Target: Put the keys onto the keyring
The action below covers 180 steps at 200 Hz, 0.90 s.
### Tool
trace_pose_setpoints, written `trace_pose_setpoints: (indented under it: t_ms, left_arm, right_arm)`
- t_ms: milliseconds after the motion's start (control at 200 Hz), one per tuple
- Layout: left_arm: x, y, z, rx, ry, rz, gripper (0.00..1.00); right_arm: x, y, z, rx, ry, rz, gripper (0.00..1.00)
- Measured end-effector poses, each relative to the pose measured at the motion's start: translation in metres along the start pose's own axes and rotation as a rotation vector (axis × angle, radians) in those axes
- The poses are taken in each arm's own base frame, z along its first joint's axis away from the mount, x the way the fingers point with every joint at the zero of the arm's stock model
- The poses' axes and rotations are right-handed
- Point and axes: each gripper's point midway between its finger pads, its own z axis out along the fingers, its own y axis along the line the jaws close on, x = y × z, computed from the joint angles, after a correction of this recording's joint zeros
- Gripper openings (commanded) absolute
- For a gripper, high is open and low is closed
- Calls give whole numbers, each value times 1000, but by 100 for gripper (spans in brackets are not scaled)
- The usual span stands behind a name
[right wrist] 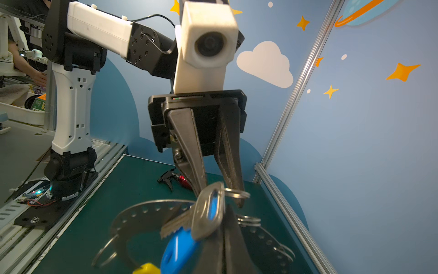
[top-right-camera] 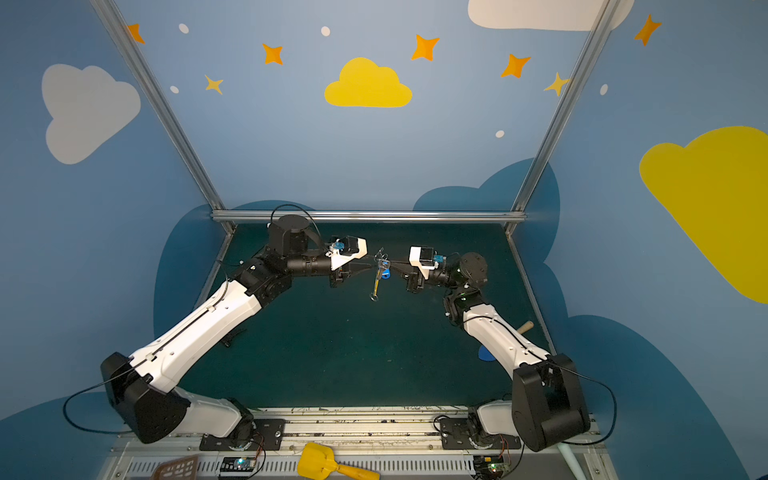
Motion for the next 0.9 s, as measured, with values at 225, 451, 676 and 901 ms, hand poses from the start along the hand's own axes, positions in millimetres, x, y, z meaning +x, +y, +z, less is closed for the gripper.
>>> trace_pose_setpoints:
  t_ms: [225,451,676,901]
  left_arm:
    - [-4,-6,2,23,-12,10,22]
    - [-6,-9,2,33,-16,14,20]
    - [-6,-9,2,36,-17,17,13]
    - [-4,-8,1,33,-9,14,13]
  right_arm:
    - [0,2,2,-13,3,5,0]
    - [0,1,2,-14,7,-3,0]
    - [3,2,3,-16,15,-1,0]
    - [5,2,6,-22,30,-7,0]
